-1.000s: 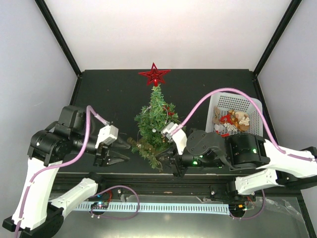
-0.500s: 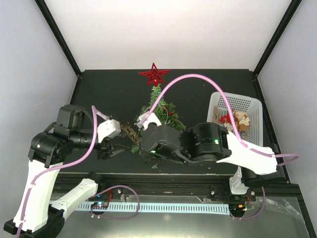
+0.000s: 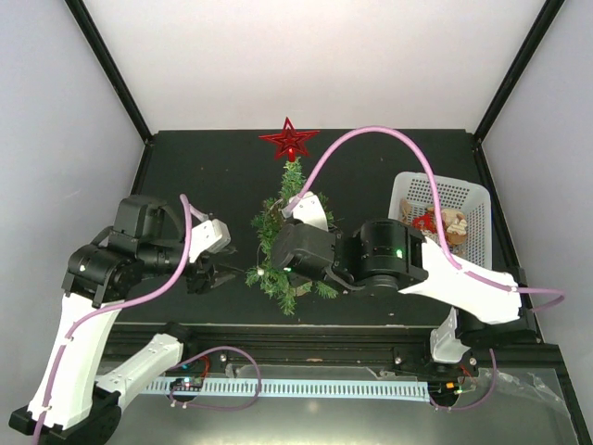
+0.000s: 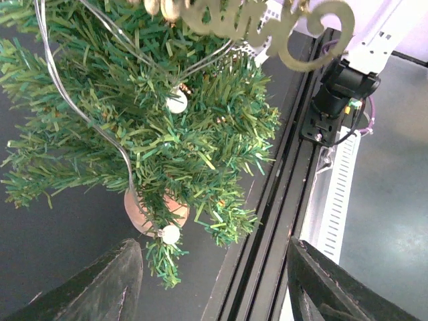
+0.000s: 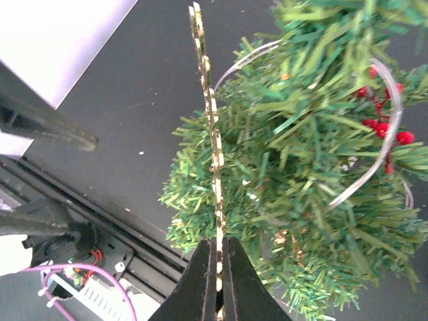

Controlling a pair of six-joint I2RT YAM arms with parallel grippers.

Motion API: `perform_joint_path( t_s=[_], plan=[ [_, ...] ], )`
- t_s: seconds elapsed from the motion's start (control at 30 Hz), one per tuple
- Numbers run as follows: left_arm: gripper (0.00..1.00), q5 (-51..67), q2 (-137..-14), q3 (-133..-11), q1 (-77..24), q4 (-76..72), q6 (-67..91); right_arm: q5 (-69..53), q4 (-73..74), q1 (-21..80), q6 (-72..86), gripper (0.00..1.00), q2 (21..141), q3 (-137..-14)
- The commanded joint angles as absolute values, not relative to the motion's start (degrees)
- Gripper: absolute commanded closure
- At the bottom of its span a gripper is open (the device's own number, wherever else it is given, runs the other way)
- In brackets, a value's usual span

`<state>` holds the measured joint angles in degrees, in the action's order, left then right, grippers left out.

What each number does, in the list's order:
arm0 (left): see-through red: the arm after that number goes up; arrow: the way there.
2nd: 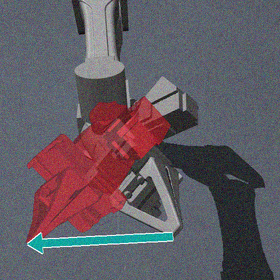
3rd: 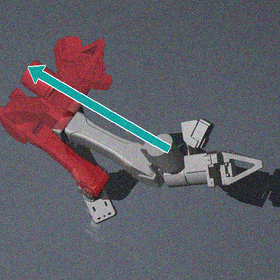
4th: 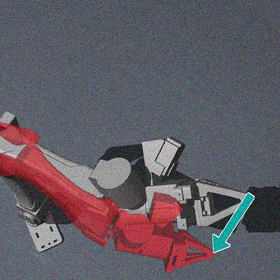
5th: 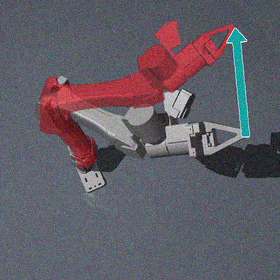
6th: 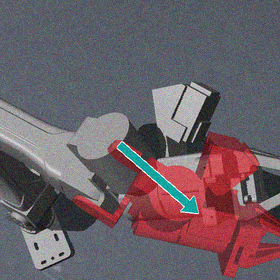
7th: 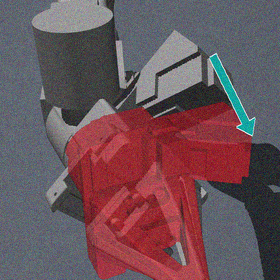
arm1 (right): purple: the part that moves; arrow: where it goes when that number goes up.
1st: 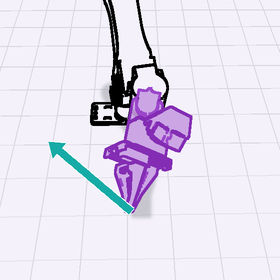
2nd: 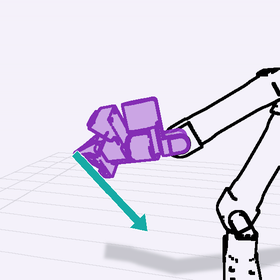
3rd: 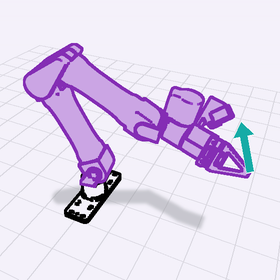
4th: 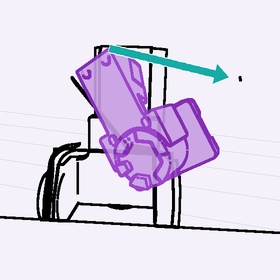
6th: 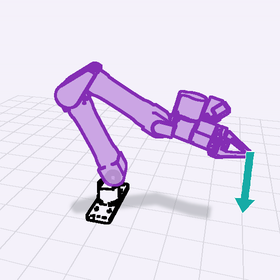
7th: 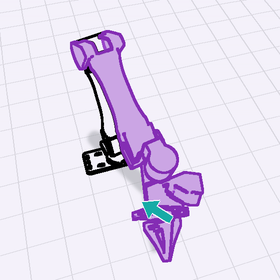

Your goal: Decorate the small christmas tree

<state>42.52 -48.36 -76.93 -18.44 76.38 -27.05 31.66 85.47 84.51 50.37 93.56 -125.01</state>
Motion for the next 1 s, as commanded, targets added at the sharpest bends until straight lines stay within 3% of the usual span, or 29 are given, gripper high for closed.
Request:
perform_joint_path(
  t_s=[0.0,0.97],
  plan=[
    [0.40,41.9,-47.5,-76.3,-18.2,75.7,-26.2,34.4,85.0,82.9,50.8,0.99,92.7,-123.7],
    [0.41,42.1,-45.1,-73.2,-18.2,75.2,-26.1,29.9,79.1,78.0,49.2,0.99,94.0,-118.4]
  ],
)
